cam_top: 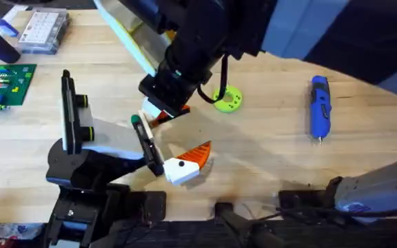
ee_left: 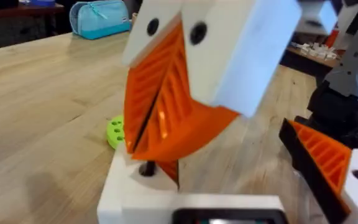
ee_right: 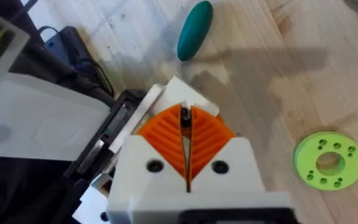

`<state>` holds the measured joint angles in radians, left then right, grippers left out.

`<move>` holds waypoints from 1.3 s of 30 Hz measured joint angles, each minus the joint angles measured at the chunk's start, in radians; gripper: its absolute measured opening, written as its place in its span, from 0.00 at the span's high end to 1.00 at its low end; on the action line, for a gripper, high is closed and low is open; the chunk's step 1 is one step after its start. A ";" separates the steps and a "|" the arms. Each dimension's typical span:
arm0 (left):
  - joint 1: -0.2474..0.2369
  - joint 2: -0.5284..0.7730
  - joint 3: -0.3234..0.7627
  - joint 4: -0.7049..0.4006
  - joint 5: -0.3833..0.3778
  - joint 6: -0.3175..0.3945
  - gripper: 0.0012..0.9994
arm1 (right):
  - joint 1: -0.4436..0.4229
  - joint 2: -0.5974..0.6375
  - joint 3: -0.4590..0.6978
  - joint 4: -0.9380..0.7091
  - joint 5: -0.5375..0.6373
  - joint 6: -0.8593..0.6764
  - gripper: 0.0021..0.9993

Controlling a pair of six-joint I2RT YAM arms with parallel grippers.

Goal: Pick up the gripper from the table and insert it into the empty holder that is missing its gripper. Then pick up a screw, insert it into the mounting hole, and use the screwdriver to tighten it. Finally, clean up the table by picking up the vegetable and placing it into the bucket.

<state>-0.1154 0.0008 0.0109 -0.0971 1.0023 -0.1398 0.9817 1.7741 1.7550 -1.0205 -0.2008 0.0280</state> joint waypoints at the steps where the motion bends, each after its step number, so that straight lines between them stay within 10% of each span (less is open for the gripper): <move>1: 0.000 0.000 0.000 0.000 0.000 0.000 0.01 | 0.000 0.000 0.000 0.000 0.000 0.000 1.00; 24: 0.002 0.001 0.000 -0.001 -0.002 -0.022 0.01 | 0.000 0.022 0.000 0.023 -0.003 -0.003 1.00; 32: 0.002 0.001 0.000 -0.001 0.000 -0.022 0.01 | 0.000 0.022 0.000 0.025 -0.006 -0.009 0.59; 39: 0.002 0.001 0.000 0.000 -0.001 -0.020 0.01 | -0.031 0.022 0.002 0.014 0.013 -0.010 0.02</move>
<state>-0.1135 0.0017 0.0109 -0.0975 1.0018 -0.1598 0.9510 1.7956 1.7571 -1.0061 -0.1881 0.0181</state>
